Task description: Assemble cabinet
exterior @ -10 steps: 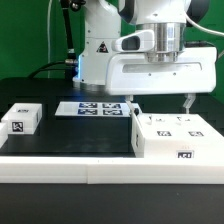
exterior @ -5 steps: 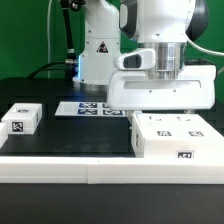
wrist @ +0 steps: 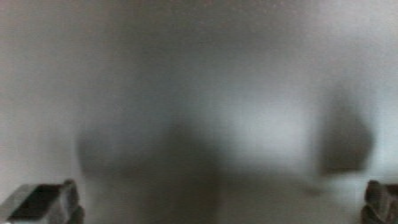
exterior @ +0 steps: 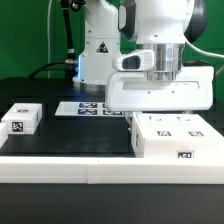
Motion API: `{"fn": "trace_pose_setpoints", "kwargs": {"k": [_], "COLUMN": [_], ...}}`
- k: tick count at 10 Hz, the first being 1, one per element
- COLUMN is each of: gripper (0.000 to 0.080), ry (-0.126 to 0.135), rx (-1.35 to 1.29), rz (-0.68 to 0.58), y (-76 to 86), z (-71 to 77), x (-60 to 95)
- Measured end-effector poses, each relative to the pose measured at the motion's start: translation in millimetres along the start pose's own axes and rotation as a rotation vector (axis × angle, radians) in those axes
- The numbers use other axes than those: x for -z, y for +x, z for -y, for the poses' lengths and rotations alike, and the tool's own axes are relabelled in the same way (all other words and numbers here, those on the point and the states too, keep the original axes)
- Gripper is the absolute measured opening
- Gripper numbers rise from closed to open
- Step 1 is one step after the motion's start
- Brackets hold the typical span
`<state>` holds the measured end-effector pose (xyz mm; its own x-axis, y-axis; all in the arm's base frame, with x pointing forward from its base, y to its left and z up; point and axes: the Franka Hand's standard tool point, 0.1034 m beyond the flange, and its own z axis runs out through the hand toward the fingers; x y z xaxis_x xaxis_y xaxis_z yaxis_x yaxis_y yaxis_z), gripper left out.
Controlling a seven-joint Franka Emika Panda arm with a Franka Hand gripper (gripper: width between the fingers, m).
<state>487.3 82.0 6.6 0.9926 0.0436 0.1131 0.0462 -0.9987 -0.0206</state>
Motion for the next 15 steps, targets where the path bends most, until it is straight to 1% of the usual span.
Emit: {"fn": "trace_pose_setpoints", "kwargs": {"k": [2,4,5,6,7,9,12,15], "gripper": [0.0797,0.0797,0.0655,0.0655,0.0486,0.0213,0.0203,0.0201], "ry": [0.0,0.003,0.002,0.002,0.002,0.002,0.003,0.003], "rx": [0.012,0.023,0.026,0.031,0.036,0.042,0.049,0.052], "rz": [-0.039,-0.046,-0.046,-0.046,-0.046,-0.046,-0.043,-0.043], "y": [5.9,5.5,5.6,5.6,5.6,5.6,4.2,4.1], "z": [-4.8,1.9,1.5,1.4,1.4,1.5,4.6,4.5], "x": [-0.3,-1.0,-1.0,-1.0,-1.0,-1.0,-1.5,-1.6]}}
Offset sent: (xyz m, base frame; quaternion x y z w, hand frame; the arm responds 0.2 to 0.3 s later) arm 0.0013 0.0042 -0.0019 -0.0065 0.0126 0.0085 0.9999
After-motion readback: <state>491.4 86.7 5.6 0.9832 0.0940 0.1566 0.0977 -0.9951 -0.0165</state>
